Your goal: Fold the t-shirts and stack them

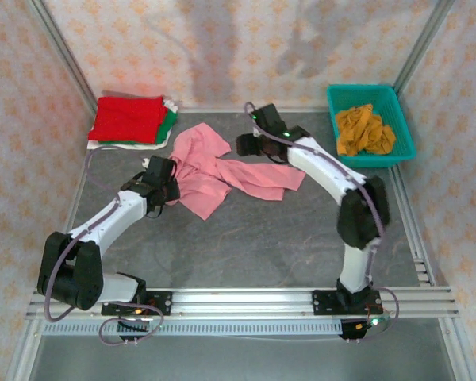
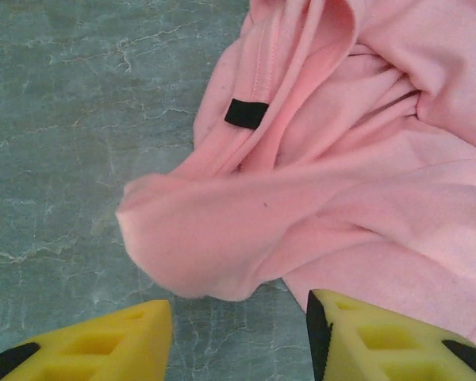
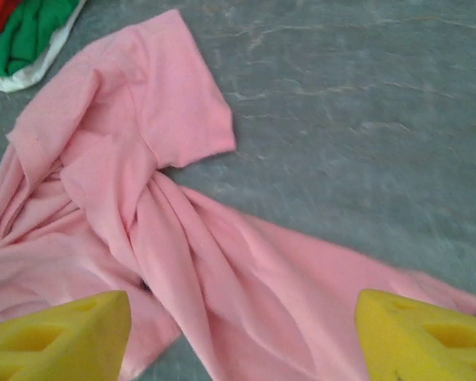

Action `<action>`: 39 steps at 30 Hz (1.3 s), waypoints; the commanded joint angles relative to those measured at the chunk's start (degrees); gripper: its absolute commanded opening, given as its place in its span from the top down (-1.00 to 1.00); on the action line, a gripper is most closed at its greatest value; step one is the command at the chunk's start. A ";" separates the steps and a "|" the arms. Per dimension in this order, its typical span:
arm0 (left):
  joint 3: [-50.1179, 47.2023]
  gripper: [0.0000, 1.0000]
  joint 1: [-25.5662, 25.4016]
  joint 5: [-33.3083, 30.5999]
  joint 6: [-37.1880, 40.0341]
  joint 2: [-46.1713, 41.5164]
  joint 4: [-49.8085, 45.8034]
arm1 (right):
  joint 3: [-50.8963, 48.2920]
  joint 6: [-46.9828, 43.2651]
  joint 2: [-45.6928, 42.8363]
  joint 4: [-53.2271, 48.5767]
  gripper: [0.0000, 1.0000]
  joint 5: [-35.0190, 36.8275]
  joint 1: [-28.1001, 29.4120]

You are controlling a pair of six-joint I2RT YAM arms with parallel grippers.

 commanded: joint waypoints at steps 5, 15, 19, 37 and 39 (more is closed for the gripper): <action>2.23 0.03 -12.62 3.04 4.31 -2.49 -5.43 | -21.76 8.94 -16.33 7.93 -0.40 1.26 -1.47; -1.40 -0.05 -17.41 3.74 7.98 8.22 1.81 | -32.32 12.97 -16.61 5.05 -0.26 0.92 -6.00; -0.34 -0.20 -17.40 5.19 9.27 12.99 5.49 | -33.54 13.95 -13.24 9.77 -0.20 -3.49 -8.94; -1.22 1.00 -15.68 -9.31 4.36 11.05 2.69 | -33.38 16.11 -2.54 17.10 0.06 -7.64 -9.20; -2.12 1.00 -14.82 -10.00 3.56 8.24 2.76 | -32.80 16.37 -1.38 17.39 0.11 -8.91 -9.23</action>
